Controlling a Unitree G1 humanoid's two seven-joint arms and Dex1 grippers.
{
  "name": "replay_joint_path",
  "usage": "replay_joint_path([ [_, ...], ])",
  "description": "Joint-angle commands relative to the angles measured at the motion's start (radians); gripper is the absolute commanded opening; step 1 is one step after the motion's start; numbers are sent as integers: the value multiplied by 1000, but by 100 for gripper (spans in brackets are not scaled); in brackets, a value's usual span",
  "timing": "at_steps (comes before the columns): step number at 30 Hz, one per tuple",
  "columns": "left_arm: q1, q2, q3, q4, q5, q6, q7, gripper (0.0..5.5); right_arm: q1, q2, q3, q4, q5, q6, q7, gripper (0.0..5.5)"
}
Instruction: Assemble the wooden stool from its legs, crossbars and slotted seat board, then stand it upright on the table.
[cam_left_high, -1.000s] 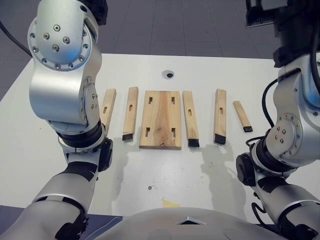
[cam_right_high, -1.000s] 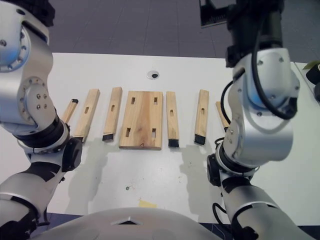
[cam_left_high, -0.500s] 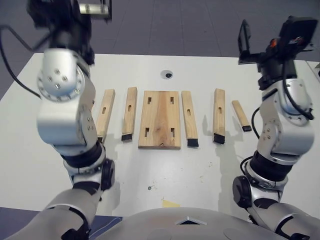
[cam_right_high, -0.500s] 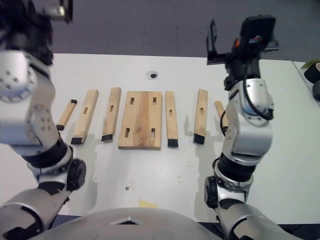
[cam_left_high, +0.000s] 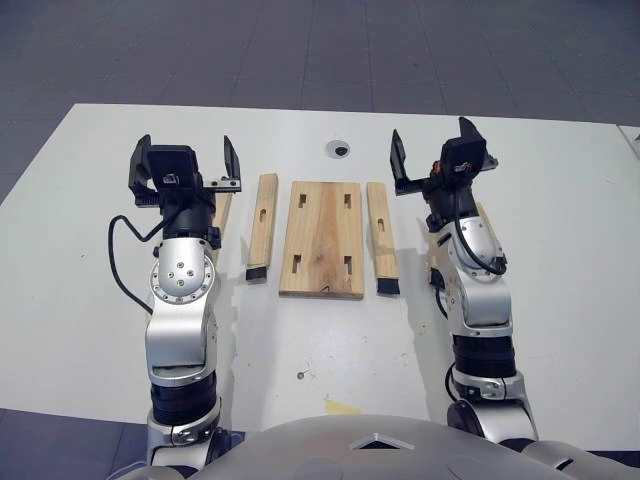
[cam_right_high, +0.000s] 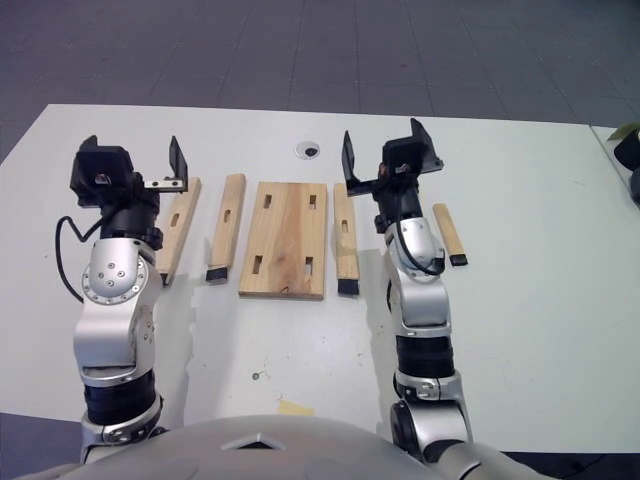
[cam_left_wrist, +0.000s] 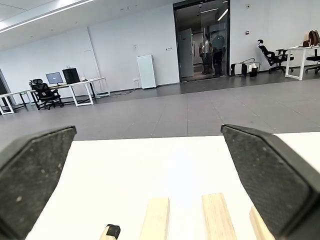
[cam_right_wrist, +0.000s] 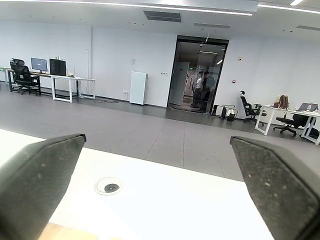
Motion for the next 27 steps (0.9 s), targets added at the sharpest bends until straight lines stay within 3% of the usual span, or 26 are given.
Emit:
replay_joint_path([
  [1,-2,4,-8,30,1,-17,-21,540,32,-7,3,6,-2,-20,-2,539],
  [10,-62,26,-37,125,-36,-43,-130,540,120,15,1,-66,-38,-11,-77,539],
  [27,-36,15,-54,179,-8,-116,-123,540,165,7,-25,-17,4,-43,-72,539],
])
